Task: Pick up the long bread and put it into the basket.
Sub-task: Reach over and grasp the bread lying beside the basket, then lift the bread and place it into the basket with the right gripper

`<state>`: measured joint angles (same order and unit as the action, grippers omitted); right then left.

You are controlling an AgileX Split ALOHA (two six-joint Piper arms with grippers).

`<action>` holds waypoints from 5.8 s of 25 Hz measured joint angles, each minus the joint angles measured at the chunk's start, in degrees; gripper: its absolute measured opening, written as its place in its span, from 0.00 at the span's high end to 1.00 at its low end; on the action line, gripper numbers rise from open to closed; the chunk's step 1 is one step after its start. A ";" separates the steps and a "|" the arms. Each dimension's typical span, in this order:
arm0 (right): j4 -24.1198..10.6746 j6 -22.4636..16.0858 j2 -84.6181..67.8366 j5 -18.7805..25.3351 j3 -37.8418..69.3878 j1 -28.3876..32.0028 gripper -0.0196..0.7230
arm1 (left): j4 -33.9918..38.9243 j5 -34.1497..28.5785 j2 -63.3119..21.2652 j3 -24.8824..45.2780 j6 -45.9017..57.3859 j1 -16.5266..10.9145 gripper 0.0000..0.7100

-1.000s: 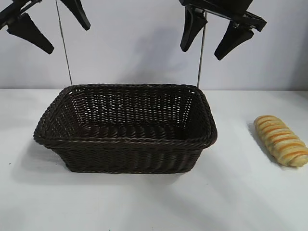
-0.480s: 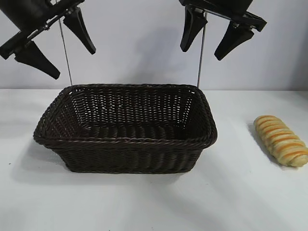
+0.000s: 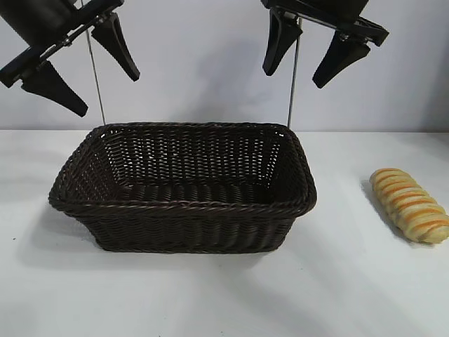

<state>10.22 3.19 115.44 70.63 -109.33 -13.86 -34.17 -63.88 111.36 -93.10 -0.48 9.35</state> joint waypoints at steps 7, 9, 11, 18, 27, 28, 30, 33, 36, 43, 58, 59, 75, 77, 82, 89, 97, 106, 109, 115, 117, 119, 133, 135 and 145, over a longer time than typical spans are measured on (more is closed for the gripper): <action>-10.80 -4.54 0.00 0.09 0.00 0.42 0.21 | 0.00 0.00 0.00 0.00 0.00 0.00 0.17; -11.41 -4.62 0.00 0.11 0.00 1.29 0.21 | 0.00 0.00 0.00 0.00 0.00 0.00 0.17; -11.59 -4.66 0.00 0.11 0.00 2.92 0.21 | 0.00 0.00 0.00 0.00 0.00 0.00 0.17; -12.42 -4.66 0.00 0.11 0.00 8.71 0.21 | 0.00 0.00 0.00 0.00 -0.04 0.00 0.17; -12.35 -4.66 0.00 0.11 1.41 9.15 0.21 | 0.00 0.00 0.00 0.00 -0.06 0.00 0.17; -12.35 -4.66 0.00 0.11 2.18 9.15 0.21 | 0.00 0.00 0.00 0.00 -0.06 0.00 0.17; -12.35 -4.66 0.00 0.06 4.39 9.15 0.21 | 0.00 0.00 0.00 0.00 -0.06 0.00 0.17; -12.35 -4.66 0.00 0.06 7.88 9.15 0.21 | 0.00 0.00 0.00 0.00 -0.06 0.00 0.17; -12.40 -4.66 0.00 -0.13 11.12 9.15 0.21 | 0.00 0.00 0.00 0.00 -0.06 0.00 0.17; -12.65 -4.66 0.00 -2.89 16.40 9.15 0.21 | 0.00 0.00 0.00 0.00 -0.06 0.00 0.17; -15.76 -4.91 0.00 -4.26 17.00 11.94 0.21 | 0.00 0.00 0.00 0.00 -0.06 0.00 0.17; -15.76 -4.91 0.00 -4.34 17.00 12.24 0.21 | 0.00 0.00 0.00 0.00 -0.11 0.00 0.17; -12.52 -3.63 5.16 -6.18 18.40 12.82 0.21 | 0.00 0.02 0.00 0.00 -0.11 0.00 0.17; -12.52 -3.61 6.37 -6.61 19.18 12.82 0.21 | 0.00 0.02 0.00 0.00 -0.11 0.00 0.17; -13.25 -3.57 8.74 -7.80 19.77 12.82 0.21 | 0.00 0.07 0.00 0.00 -0.11 0.00 0.17; -13.89 -3.57 9.31 -8.29 19.77 12.82 0.37 | 0.00 0.07 0.00 0.00 -0.13 0.00 0.17; -14.01 -3.62 9.01 -8.23 19.77 12.82 0.58 | 0.00 0.07 0.00 0.00 -0.20 0.00 0.17; -13.85 -3.79 4.14 -1.99 14.34 12.82 0.58 | 0.00 0.07 0.00 0.00 -0.25 0.00 0.17; -12.71 -3.79 2.50 -1.36 11.86 12.82 0.58 | 0.00 0.07 0.00 0.00 -0.25 0.00 0.17; -11.58 -3.60 -1.10 -0.93 9.61 12.70 0.59 | 0.00 0.01 0.00 0.00 -0.25 0.00 0.17; -11.49 -3.60 -2.16 -0.86 9.61 12.48 0.59 | 0.00 -0.04 0.00 0.00 -0.25 0.00 0.17; -11.44 -3.60 -3.26 -0.68 9.61 11.93 0.59 | 0.00 -0.27 0.00 0.00 -0.25 0.00 0.17; -11.18 -3.19 -4.43 -0.07 9.50 3.84 0.59 | 0.00 -0.45 0.00 0.00 -0.46 0.00 0.17; -10.72 -2.89 -4.43 -0.07 9.50 1.90 0.59 | 0.00 -0.45 0.00 0.00 -0.45 0.00 0.17; -9.55 -2.74 -4.43 -0.07 9.50 -7.75 0.59 | 0.00 -0.45 0.00 0.00 -0.45 0.00 0.17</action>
<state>0.67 0.45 111.02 70.55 -99.83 -21.61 -34.17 -64.33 111.36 -93.10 -0.94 9.35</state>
